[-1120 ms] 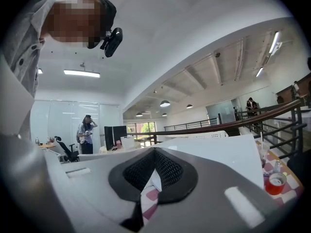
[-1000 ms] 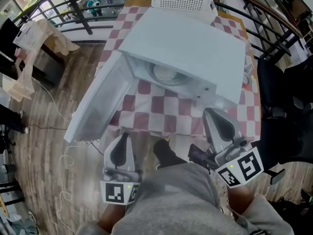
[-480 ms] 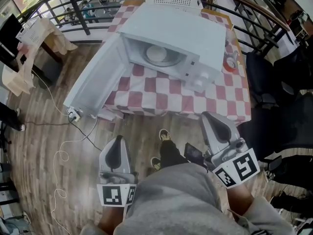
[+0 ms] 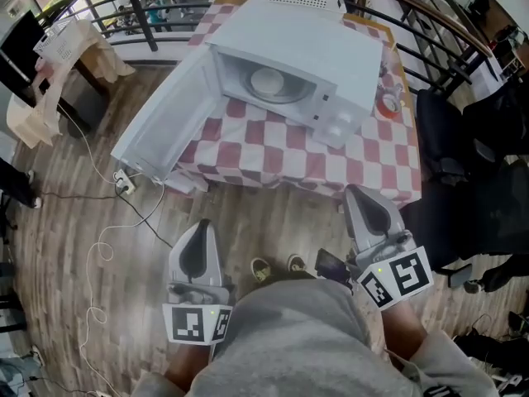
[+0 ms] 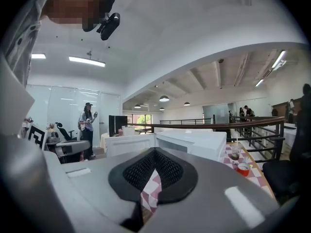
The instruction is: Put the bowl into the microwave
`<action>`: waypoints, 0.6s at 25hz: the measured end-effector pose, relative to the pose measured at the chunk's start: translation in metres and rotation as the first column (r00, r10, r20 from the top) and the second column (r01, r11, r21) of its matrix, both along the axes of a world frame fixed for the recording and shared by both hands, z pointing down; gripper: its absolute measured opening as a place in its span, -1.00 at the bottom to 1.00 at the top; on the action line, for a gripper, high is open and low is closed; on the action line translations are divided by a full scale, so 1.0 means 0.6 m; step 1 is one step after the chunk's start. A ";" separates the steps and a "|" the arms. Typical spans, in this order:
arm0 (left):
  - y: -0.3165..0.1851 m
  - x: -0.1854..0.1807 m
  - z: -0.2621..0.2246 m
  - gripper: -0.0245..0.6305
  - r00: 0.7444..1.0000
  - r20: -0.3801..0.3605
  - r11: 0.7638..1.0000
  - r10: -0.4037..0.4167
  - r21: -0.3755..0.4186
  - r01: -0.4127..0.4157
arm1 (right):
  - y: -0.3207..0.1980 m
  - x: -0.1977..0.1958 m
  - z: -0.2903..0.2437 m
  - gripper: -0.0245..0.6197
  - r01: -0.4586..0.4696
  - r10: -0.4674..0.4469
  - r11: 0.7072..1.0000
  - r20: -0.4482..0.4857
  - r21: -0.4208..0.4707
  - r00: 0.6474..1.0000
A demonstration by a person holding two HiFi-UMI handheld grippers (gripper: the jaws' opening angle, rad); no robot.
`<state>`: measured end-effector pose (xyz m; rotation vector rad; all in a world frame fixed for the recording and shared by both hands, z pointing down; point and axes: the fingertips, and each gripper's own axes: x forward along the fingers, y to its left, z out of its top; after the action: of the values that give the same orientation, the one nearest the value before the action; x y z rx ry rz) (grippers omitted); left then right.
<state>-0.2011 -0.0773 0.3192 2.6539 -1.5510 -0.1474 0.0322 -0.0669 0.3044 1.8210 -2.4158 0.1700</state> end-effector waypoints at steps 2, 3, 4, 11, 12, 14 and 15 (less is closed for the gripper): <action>0.005 0.002 -0.001 -0.89 1.000 -0.025 1.000 0.002 -0.025 -0.002 | 0.003 0.001 0.001 -0.93 0.004 -0.004 1.000 0.003 -0.006 1.000; 0.007 0.002 0.000 -0.89 0.999 -0.037 0.999 0.000 -0.036 -0.002 | 0.004 0.002 0.001 -0.93 0.006 -0.006 1.000 0.001 -0.006 1.000; 0.008 0.001 0.001 -0.89 0.999 -0.044 0.999 -0.003 -0.045 0.001 | 0.005 0.004 0.001 -0.93 0.007 -0.007 1.000 -0.001 -0.004 1.000; 0.012 0.000 -0.007 -0.89 0.999 -0.035 0.999 -0.017 -0.044 0.016 | 0.009 0.014 0.005 -0.93 0.001 -0.001 1.000 0.034 -0.016 0.999; 0.012 -0.001 -0.007 -0.89 0.999 -0.031 0.999 -0.018 -0.041 0.017 | 0.008 0.013 0.005 -0.93 0.003 -0.002 1.000 0.034 -0.013 0.999; 0.014 -0.003 -0.006 -0.89 1.000 -0.023 0.999 -0.021 -0.039 0.020 | 0.008 0.010 0.004 -0.93 0.007 -0.007 1.000 0.028 -0.008 1.000; 0.015 -0.004 -0.006 -0.89 1.000 -0.018 0.999 -0.022 -0.038 0.021 | 0.008 0.010 0.004 -0.93 0.008 -0.008 1.000 0.026 -0.006 1.000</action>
<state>-0.2032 -0.0685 0.3158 2.6005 -1.5617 -0.1420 0.0382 -0.0622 0.3067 1.8174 -2.4366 0.2009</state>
